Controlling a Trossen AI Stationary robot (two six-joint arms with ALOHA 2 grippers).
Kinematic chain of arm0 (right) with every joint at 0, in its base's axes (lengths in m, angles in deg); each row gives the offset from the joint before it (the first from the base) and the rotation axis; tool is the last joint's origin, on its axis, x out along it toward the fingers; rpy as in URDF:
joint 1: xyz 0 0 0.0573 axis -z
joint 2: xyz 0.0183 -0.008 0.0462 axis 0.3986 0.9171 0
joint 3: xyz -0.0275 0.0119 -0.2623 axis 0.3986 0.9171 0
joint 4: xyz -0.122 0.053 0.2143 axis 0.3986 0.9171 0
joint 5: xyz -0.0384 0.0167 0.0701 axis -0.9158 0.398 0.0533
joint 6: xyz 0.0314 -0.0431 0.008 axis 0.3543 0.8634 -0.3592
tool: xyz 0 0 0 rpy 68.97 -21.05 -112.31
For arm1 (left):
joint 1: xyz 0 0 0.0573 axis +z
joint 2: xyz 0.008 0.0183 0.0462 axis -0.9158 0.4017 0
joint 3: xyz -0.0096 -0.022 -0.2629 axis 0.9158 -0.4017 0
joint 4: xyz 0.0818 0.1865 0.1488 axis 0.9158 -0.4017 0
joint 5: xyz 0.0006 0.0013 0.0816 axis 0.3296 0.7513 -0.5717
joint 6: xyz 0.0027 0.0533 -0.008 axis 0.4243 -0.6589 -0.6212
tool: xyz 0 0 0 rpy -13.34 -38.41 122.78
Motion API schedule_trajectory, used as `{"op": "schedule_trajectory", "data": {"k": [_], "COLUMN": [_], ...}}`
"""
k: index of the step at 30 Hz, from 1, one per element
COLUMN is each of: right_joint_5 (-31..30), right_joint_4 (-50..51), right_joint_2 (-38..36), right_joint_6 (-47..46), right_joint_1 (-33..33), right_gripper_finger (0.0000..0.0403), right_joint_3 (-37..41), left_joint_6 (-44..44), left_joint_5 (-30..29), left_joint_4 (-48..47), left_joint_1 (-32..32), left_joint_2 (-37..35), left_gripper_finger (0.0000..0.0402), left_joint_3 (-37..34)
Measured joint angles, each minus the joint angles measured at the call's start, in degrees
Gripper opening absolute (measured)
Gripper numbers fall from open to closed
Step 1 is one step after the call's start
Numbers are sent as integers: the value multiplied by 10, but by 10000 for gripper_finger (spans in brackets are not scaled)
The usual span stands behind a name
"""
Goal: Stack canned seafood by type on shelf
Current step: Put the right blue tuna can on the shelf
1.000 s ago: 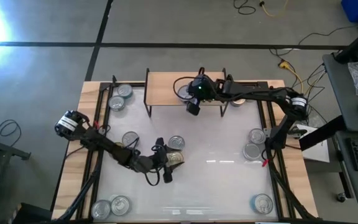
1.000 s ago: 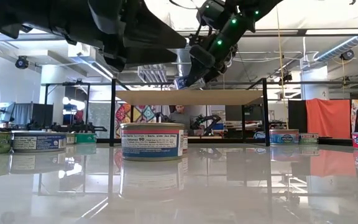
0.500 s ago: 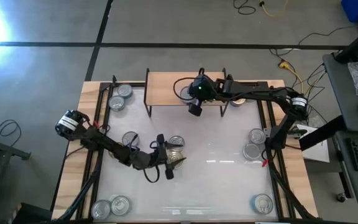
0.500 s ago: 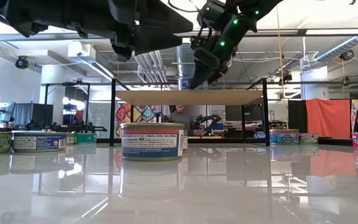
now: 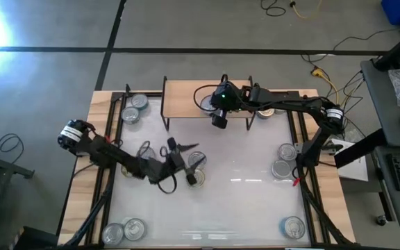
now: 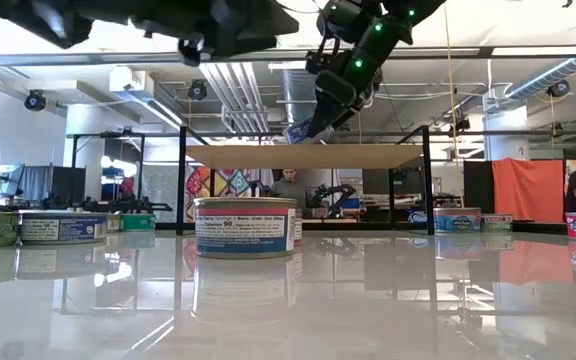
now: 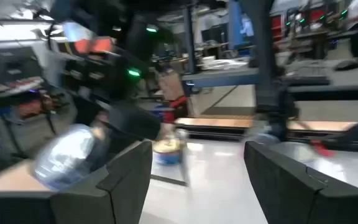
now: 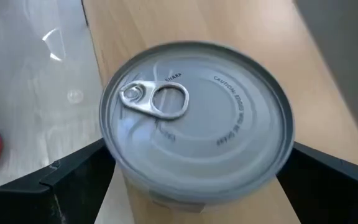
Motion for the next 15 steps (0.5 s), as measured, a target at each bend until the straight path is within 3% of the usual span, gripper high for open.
{"op": "schedule_trajectory", "data": {"k": [4,8,12,15], "right_joint_5": [0,1,2,14], "right_joint_4": [1,-1,-9,-16], "right_joint_2": [0,0,1,1], "right_joint_6": [1,-1,-8,-9], "right_joint_1": [1,3,3,3], "right_gripper_finger": [400,400,400,400], "right_joint_3": [1,4,5,5], "left_joint_6": [13,71,99,94], "left_joint_5": [83,204,299,326], "left_joint_4": [-106,-247,-352,-405], "left_joint_1": [86,195,278,309], "left_joint_2": [-70,-120,-113,-71], "left_gripper_finger": [240,240,240,240], "left_joint_3": [3,40,106,154]}}
